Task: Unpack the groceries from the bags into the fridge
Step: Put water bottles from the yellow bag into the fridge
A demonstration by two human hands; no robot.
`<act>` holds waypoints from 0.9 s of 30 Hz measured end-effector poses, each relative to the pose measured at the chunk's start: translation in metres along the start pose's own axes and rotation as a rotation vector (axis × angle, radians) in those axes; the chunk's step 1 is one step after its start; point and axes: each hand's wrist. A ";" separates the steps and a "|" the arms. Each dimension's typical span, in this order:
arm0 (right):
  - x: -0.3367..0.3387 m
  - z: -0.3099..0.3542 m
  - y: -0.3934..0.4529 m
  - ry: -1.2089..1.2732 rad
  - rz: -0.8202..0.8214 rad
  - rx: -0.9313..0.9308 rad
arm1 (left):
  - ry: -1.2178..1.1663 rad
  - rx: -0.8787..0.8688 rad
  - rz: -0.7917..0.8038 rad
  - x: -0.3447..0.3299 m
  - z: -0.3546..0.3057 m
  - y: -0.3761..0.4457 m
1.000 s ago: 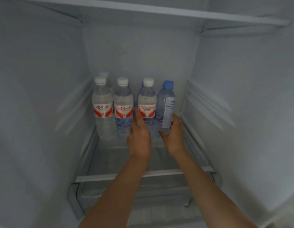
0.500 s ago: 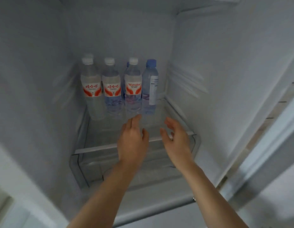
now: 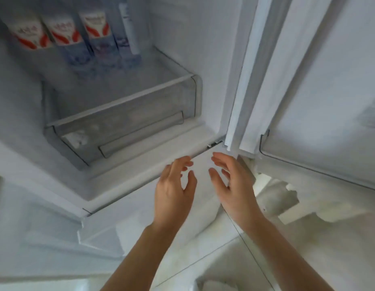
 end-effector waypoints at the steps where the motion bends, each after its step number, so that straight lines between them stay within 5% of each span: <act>1: 0.009 -0.006 -0.014 -0.003 -0.007 -0.014 | -0.005 0.004 0.035 -0.005 -0.003 -0.015; 11: 0.138 -0.065 -0.153 -0.125 -0.048 -0.411 | -0.015 0.063 0.447 -0.065 -0.066 -0.160; 27: 0.417 -0.136 -0.337 -0.324 -0.386 -0.649 | -0.147 -0.025 0.828 -0.195 -0.254 -0.379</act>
Point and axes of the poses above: each hand's wrist, its own y-axis towards the middle knuckle, its own x-axis out of the back of the hand, z = x × y, and after that the axes turned 8 degrees about -z, right-handed
